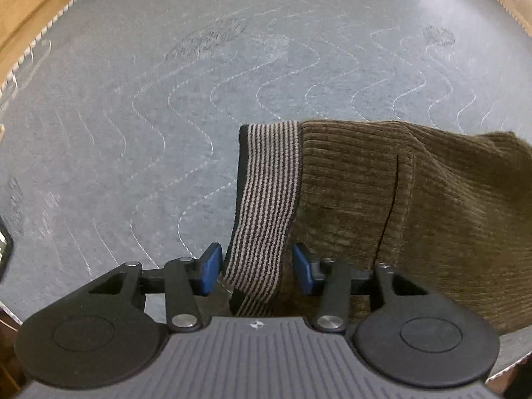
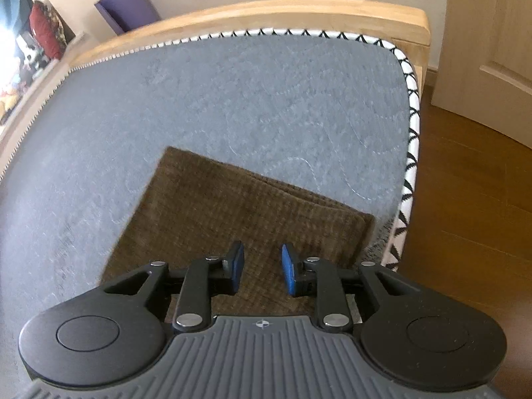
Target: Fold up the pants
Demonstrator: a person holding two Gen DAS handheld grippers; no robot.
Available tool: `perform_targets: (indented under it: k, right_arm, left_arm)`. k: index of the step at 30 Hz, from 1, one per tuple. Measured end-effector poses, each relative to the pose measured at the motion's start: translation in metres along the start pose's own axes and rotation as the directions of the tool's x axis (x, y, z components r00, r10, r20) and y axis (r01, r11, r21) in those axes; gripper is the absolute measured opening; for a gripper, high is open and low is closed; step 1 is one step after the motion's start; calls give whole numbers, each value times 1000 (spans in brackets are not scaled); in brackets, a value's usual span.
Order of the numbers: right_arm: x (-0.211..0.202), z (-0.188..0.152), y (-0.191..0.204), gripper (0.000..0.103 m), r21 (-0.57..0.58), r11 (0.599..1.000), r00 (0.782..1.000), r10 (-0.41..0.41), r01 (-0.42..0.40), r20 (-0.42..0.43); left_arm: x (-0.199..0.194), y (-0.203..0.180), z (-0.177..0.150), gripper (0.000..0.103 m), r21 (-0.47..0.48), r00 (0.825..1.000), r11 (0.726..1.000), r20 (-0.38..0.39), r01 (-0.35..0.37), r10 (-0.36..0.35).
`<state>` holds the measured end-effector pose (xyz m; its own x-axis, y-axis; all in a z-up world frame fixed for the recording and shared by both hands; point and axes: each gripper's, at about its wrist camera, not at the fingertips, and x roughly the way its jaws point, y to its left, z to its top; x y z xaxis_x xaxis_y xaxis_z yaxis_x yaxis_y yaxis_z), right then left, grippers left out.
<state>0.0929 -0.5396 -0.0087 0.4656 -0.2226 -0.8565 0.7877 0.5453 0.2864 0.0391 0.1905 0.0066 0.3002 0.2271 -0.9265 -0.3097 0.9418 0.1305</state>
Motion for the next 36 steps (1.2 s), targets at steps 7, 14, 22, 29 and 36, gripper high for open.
perform_targets:
  k: [7,14,22,29,36]
  right_arm:
    - [11,-2,-35,34,56,998,999,-4,6,-34]
    - [1,1,-48,37,78,997,999,-19,17,28]
    - [19,0,-55,44,80,997,999,-14,16,-30]
    - [33,0,-54,33,130,991,1000,-27,27,-2]
    - [-7,-7,-23,15,167,985,985,-63,35,162]
  left_arm:
    - [-47,-50,7,68,109,951,985,296,-131,93]
    - [-74,-109,9,69,242,901,966,434,-94,-21]
    - [-74,-157,13,69,317,893,948,431,-18,-127]
    - [-72,-158,22,69,307,892,951,423,22,-158]
    - [-81,-148,29,70,264,890,963,424,57,-169]
